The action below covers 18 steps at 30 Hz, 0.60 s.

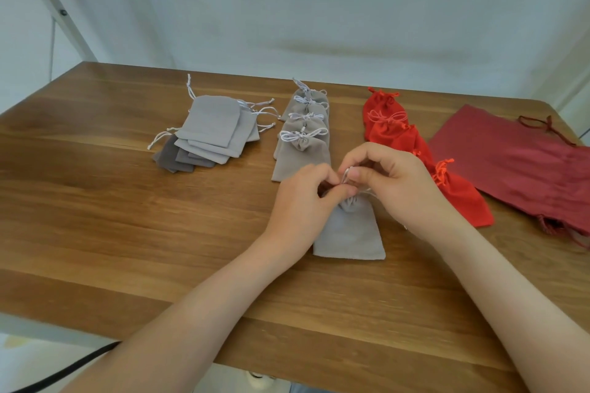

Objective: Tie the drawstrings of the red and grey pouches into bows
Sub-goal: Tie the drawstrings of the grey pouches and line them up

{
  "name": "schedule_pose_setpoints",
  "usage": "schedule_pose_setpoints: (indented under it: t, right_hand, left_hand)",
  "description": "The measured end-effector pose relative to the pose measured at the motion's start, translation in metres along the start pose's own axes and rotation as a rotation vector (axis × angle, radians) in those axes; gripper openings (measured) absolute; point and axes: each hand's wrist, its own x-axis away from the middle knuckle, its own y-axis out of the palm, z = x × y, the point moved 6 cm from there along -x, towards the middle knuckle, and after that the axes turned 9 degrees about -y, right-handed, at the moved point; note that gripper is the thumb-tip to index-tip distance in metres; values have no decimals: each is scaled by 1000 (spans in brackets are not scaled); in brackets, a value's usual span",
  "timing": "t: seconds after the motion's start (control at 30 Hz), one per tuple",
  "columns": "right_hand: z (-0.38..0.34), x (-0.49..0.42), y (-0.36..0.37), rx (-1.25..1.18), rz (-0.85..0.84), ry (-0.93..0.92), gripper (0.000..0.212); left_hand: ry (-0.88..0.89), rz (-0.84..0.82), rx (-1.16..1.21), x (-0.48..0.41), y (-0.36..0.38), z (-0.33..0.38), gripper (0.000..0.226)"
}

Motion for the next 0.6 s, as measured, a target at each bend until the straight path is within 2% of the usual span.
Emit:
schedule_pose_setpoints:
  t: [0.13,0.23,0.33,0.43,0.6]
  right_hand:
    - [-2,0,3,91,-61,-33,33]
    - [-6,1,1,110,-104,-45,34]
    - [-8,-1,1,106,-88,-54,25]
    - [-4,-1,5,277,-76,-73,12]
    - [-1,-1,-2,276,8,-65,15]
  left_hand:
    - [-5,4,-30,-1,1,-3,22]
    - [62,20,-147,-1,1,0,23]
    - [119,40,-179,0,1,2,15]
    - [144,52,-212,1,2,1,16]
    - [219,67,-244,0,4,5,17]
